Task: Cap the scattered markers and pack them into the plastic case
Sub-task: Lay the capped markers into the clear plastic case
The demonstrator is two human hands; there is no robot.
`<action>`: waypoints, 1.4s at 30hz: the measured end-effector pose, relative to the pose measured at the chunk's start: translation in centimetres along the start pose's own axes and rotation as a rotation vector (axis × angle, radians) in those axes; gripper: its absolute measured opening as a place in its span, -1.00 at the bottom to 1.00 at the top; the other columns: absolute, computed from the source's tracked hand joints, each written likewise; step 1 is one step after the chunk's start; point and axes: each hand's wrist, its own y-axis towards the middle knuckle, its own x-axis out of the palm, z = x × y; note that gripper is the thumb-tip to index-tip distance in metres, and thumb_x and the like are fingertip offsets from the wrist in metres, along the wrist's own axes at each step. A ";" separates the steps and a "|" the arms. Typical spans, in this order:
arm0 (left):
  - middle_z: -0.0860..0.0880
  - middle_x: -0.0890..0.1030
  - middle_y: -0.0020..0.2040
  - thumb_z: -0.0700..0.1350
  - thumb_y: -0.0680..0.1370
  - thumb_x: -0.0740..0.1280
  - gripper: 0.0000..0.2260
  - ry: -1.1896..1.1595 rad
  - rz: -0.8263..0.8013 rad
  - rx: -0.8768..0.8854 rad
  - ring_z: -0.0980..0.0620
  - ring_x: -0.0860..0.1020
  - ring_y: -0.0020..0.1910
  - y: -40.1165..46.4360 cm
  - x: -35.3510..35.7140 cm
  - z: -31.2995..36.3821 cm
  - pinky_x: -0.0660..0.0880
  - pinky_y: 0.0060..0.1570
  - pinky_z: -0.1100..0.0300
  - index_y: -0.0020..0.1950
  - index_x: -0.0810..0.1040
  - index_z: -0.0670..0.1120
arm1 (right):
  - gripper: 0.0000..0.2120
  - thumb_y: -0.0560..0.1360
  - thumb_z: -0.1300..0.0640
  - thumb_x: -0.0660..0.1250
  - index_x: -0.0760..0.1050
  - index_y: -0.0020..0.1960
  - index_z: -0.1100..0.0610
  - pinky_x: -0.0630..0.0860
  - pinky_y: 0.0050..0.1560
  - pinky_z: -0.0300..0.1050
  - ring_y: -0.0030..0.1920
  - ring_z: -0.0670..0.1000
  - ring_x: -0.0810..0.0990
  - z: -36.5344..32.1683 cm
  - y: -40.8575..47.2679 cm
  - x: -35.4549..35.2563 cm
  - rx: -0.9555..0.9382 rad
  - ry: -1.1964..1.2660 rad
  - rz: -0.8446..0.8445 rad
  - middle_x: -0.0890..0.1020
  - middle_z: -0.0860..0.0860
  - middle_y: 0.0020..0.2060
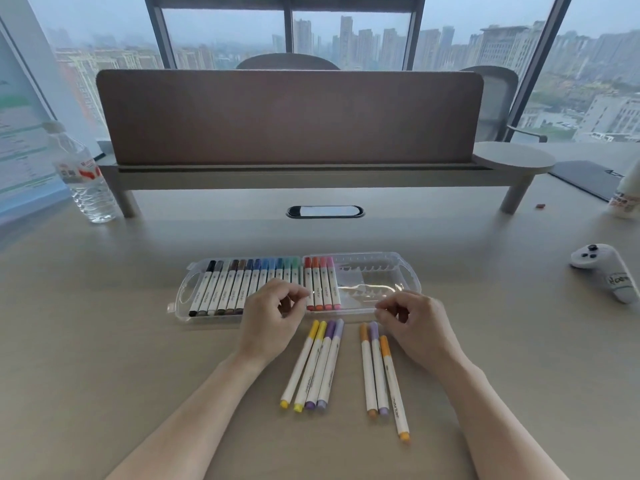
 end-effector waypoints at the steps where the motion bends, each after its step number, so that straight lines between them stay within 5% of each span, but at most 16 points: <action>1: 0.16 0.64 -0.11 -0.21 0.52 0.46 -0.89 0.003 -0.020 -0.006 0.19 0.60 -0.08 -0.2 0.0 0.1 0.53 -0.11 0.39 -0.01 0.67 -0.02 | -0.89 0.42 0.17 0.51 0.67 -0.21 -0.03 0.43 -0.24 -0.38 -0.27 -0.14 0.55 0.1 -0.2 -0.1 0.004 0.003 -0.011 0.62 -0.16 -0.34; 8: 0.20 0.58 -0.16 -0.08 0.53 0.45 -0.92 0.054 -0.189 0.098 0.18 0.58 -0.12 -1.2 -0.9 1.0 0.52 -0.17 0.37 0.01 0.66 0.00 | -0.88 0.46 0.10 0.48 0.63 -0.23 -0.06 0.43 -0.25 -0.42 -0.25 -0.18 0.55 0.1 -0.9 -0.7 0.077 0.040 -0.066 0.63 -0.15 -0.35; 13: 0.20 0.55 -0.07 0.23 0.53 0.34 -0.68 0.157 -0.403 0.134 0.23 0.53 -0.09 -1.6 -1.1 1.1 0.53 -0.08 0.34 0.12 0.63 0.04 | -0.78 0.47 0.06 0.46 0.55 -0.29 -0.17 0.41 -0.29 -0.42 -0.28 -0.19 0.55 -0.3 -1.0 -0.8 0.084 -0.012 -0.098 0.61 -0.17 -0.36; 17: 0.18 0.53 0.05 0.25 0.54 0.28 -0.59 0.216 -0.462 0.142 0.26 0.48 0.04 -1.5 -0.8 1.4 0.51 0.05 0.34 0.28 0.58 0.06 | -0.80 0.49 0.07 0.45 0.55 -0.26 -0.16 0.39 -0.28 -0.46 -0.25 -0.26 0.53 -0.4 -1.0 -0.9 0.075 -0.021 -0.122 0.59 -0.21 -0.36; 24: 0.18 0.41 0.09 0.26 0.61 0.19 -0.55 0.274 -0.513 0.103 0.25 0.40 0.09 -1.5 0.0 2.1 0.44 0.10 0.31 0.45 0.44 0.13 | -0.89 0.51 0.04 0.42 0.60 -0.19 -0.11 0.35 -0.31 -0.43 -0.29 -0.20 0.53 0.1 -0.9 -0.9 0.077 -0.055 -0.153 0.59 -0.20 -0.34; 36: 0.16 0.41 0.02 0.36 0.55 0.21 -0.53 0.323 -0.497 0.007 0.22 0.41 0.02 -1.3 0.4 3.2 0.43 0.01 0.31 0.33 0.52 0.14 | -0.89 0.52 0.05 0.41 0.62 -0.19 -0.03 0.42 -0.26 -0.30 -0.28 -0.13 0.54 0.6 -1.6 -1.5 0.123 -0.054 -0.150 0.61 -0.12 -0.34; 42: 0.15 0.43 0.02 0.26 0.56 0.28 -0.61 0.331 -0.475 -0.023 0.20 0.42 0.01 -1.5 0.2 3.9 0.48 0.04 0.29 0.29 0.55 0.10 | -0.90 0.52 0.03 0.41 0.64 -0.16 -0.01 0.54 -0.16 -0.17 -0.22 -0.11 0.58 0.3 -1.4 -1.4 0.121 -0.078 -0.173 0.64 -0.14 -0.30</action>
